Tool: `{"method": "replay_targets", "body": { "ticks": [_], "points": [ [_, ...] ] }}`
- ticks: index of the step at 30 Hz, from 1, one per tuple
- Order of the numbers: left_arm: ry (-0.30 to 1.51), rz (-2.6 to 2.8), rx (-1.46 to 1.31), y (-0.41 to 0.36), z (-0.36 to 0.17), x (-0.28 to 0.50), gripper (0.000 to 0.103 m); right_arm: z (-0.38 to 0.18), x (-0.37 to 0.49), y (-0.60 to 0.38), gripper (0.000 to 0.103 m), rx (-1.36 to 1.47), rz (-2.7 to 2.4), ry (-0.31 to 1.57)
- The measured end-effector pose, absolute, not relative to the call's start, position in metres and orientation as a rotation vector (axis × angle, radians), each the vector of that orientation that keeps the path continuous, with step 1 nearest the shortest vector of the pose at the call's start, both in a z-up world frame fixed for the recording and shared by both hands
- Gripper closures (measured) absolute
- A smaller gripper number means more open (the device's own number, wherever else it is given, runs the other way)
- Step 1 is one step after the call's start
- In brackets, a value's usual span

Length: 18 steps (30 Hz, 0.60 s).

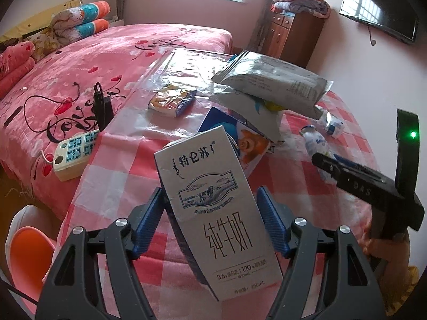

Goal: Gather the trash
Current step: 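Carry both items to the orange bucket and open both tools to drop them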

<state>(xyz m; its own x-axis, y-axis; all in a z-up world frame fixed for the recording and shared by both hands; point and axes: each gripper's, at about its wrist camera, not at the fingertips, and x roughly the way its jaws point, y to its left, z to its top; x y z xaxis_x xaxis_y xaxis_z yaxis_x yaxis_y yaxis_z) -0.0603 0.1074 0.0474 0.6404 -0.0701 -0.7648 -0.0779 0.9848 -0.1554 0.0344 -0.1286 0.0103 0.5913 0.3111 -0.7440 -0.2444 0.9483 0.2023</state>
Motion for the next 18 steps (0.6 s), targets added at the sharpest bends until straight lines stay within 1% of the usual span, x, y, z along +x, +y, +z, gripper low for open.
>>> {"method": "replay_targets", "body": {
  "ticks": [8, 18],
  "points": [
    [0.856, -0.013, -0.178, 0.109, 0.054, -0.074, 0.032, 0.016, -0.003, -0.126, 0.042, 0.106, 0.344, 0.875],
    [0.821, -0.018, -0.182, 0.121, 0.068, -0.097, 0.032, 0.030, -0.040, -0.095, 0.042, 0.133, 0.475, 0.868]
  ]
}}
